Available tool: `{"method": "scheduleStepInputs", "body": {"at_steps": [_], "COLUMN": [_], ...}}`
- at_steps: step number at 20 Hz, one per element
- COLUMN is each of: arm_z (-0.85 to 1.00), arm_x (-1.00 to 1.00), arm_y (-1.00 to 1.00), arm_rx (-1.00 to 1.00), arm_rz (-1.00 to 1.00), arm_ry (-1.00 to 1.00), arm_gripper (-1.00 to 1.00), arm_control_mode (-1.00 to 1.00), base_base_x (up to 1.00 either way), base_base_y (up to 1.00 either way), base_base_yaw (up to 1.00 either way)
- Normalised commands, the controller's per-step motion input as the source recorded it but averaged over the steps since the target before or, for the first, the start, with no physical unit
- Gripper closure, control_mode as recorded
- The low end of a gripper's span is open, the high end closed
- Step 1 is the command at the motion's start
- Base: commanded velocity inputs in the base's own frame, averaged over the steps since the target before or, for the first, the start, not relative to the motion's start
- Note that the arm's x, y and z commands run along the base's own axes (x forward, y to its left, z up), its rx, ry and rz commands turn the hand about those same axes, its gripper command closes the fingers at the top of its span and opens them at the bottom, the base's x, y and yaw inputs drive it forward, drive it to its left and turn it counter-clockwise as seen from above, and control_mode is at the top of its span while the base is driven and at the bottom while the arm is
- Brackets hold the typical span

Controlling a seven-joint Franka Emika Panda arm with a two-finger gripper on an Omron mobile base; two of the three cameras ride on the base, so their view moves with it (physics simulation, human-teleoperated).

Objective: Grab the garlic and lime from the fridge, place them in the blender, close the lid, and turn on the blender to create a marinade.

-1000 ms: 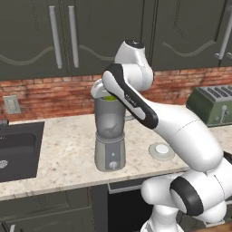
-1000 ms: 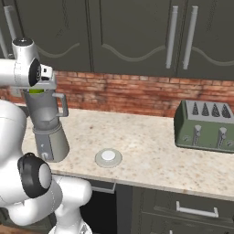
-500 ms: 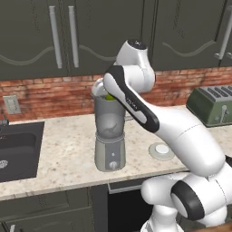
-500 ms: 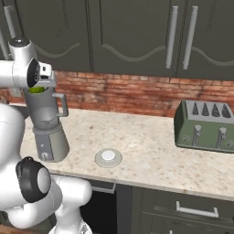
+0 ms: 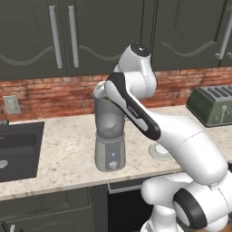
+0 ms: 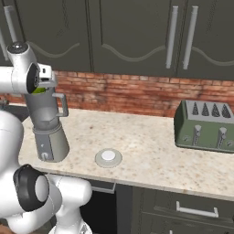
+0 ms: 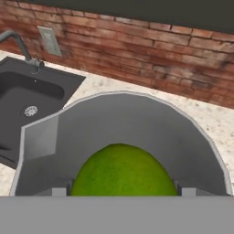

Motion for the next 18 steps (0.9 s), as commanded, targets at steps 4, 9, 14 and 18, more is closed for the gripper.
{"method": "scheduleStepInputs", "body": {"at_steps": [4,9,14,18], "arm_z": [-0.3,-0.13,-0.34,-0.13], "arm_x": [0.0,-0.01,0.0,0.0], "arm_y": [0.0,0.0,0.04,0.01], "arm_rx": [0.0,0.0,0.0,0.0], "arm_rz": [0.0,0.0,0.0,0.0], "arm_ry": [0.02,0.0,0.05,0.01], "arm_gripper": [1.0,1.0,-1.0,-1.0], "arm_control_mode": [-1.0,-1.0,-1.0,-1.0], "base_base_x": [0.0,0.0,0.0,0.0], "base_base_y": [0.0,0.0,0.0,0.0], "base_base_yaw": [0.0,0.0,0.0,0.0]}}
